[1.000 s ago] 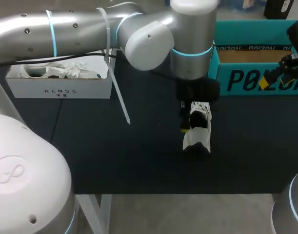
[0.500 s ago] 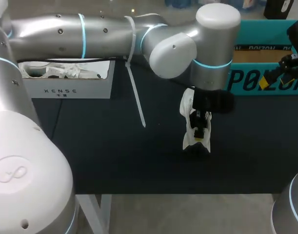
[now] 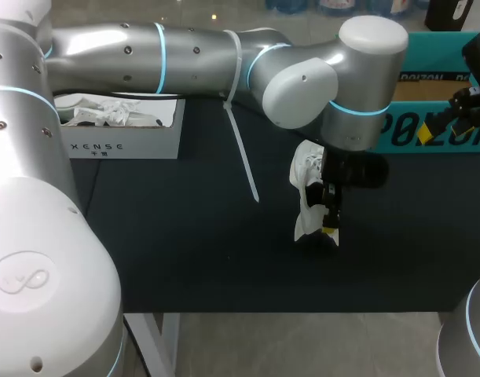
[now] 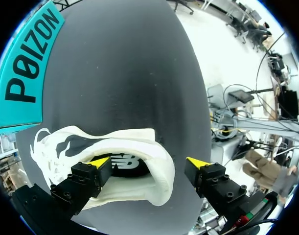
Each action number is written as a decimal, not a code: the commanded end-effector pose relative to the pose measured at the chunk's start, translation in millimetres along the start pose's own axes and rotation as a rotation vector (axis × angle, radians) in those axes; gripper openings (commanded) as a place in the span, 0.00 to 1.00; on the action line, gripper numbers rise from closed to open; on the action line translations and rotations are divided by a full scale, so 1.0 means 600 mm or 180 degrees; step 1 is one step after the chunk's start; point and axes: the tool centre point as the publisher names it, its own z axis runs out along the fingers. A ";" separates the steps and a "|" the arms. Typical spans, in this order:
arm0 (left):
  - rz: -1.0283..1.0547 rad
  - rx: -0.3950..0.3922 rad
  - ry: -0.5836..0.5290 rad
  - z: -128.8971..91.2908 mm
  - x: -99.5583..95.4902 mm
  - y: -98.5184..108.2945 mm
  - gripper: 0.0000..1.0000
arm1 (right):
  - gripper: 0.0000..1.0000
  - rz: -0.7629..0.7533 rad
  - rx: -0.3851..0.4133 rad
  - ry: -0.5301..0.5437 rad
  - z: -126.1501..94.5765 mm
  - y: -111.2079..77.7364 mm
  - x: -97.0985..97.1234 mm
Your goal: Take the shoe out of the shoebox, open the shoe tongue, remove and reinsert the insole, then place the shoe into the shoebox
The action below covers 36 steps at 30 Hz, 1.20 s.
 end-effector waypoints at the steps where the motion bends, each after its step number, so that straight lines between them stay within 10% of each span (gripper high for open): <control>1: -0.0019 -0.0018 -0.0015 -0.004 0.005 0.003 1.00 | 1.00 0.0002 0.0009 -0.0004 0.002 0.002 -0.001; 5: -0.0036 -0.0029 -0.0003 -0.003 0.010 0.005 0.90 | 1.00 0.0002 0.0009 -0.0004 0.002 0.002 -0.001; 7: -0.0051 -0.0031 -0.0001 -0.001 0.012 0.006 0.42 | 1.00 0.0002 0.0009 -0.0004 0.002 0.002 -0.001; 10: -0.0061 -0.0032 0.0011 0.004 0.014 0.006 0.00 | 1.00 0.0002 0.0009 -0.0004 0.002 0.002 -0.001; 36: -0.0132 -0.0003 -0.0099 -0.026 0.025 0.064 0.00 | 1.00 0.0002 0.0009 -0.0004 0.002 0.002 -0.001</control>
